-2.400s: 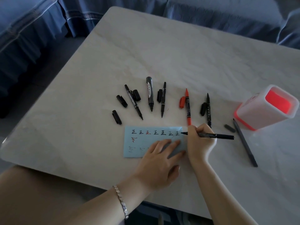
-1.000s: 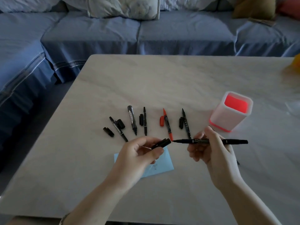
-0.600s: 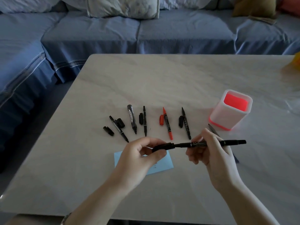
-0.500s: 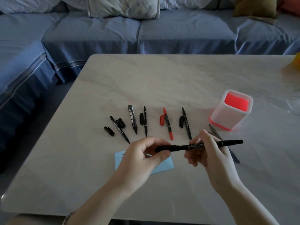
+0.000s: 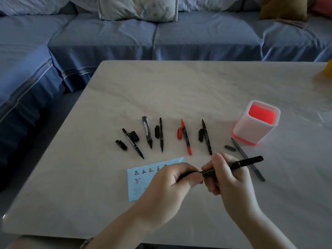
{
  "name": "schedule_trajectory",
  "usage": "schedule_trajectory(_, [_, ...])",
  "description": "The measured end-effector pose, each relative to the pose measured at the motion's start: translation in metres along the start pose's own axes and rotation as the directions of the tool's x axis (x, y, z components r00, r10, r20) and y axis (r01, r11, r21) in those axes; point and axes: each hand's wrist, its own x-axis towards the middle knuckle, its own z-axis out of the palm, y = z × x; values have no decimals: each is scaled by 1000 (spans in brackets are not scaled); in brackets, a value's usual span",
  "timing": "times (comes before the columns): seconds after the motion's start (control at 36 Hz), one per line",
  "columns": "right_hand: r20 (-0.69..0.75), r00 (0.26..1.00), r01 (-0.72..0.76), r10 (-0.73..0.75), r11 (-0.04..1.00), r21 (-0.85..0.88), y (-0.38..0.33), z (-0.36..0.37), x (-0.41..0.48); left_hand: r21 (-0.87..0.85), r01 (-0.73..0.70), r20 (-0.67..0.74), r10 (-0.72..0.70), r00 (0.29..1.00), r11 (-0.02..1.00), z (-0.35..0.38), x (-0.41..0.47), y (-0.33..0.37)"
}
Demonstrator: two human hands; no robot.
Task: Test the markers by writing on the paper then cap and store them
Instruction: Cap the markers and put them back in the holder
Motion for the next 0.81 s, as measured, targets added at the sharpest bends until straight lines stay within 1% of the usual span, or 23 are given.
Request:
schedule_trajectory(0.06, [26,1000,15,-15,1000,-8,-1,-2,1,-162,96,75,-84,994,982,0,1,1])
schedule_trajectory(0.11, [46,999,25,-25,1000,-2,0,-5,2,-312,221,166,-176,970,924,-1,2,2])
schedule_trajectory(0.17, [71,996,49,-49,999,-1,1,-7,2,-425,352,297,-239,925,834,-2,3,4])
schedule_trajectory(0.25, [137,989,43,-45,999,18,7,-9,5,-530,543,513,-264,817,651,-2,6,3])
schedule_trajectory(0.28, [157,987,28,-32,999,22,8,-9,7,-555,576,536,-272,799,600,0,7,3])
schedule_trajectory(0.31, [177,984,10,-12,1000,16,9,-10,10,-571,581,519,-294,803,580,2,9,3])
schedule_trajectory(0.33, [191,982,-8,9,1000,-6,11,-11,14,-558,546,450,-325,832,625,4,12,1])
schedule_trajectory(0.36, [192,981,-26,32,999,-33,13,-12,18,-494,476,340,-342,876,727,8,15,-1])
schedule_trajectory(0.39, [181,982,-51,60,997,-54,16,-13,21,-386,386,218,-324,921,838,11,18,-2])
schedule_trajectory(0.42, [165,982,-86,94,995,-53,20,-14,22,-277,304,129,-278,952,911,13,20,-3])
schedule_trajectory(0.47, [143,977,-163,158,986,25,25,-15,23,-139,229,58,-223,973,964,17,29,-5])
schedule_trajectory(0.56, [141,960,-264,242,949,173,28,-19,24,27,144,-20,-143,990,989,24,37,-6])
schedule_trajectory(0.61, [114,960,-273,255,943,191,30,-25,27,141,98,-62,-90,994,985,27,42,-7])
schedule_trajectory(0.67, [57,972,-232,229,971,56,28,-32,34,236,78,-53,-67,996,969,28,46,-9])
schedule_trajectory(0.72, [-14,986,-164,164,981,-101,23,-43,44,308,46,-29,-39,999,950,27,50,-15])
schedule_trajectory(0.78, [-82,992,-111,93,960,-257,13,-61,56,392,-5,-22,16,1000,920,23,53,-21])
schedule_trajectory(0.81, [-116,991,-100,61,925,-367,7,-72,63,433,-33,-22,47,999,901,20,54,-24])
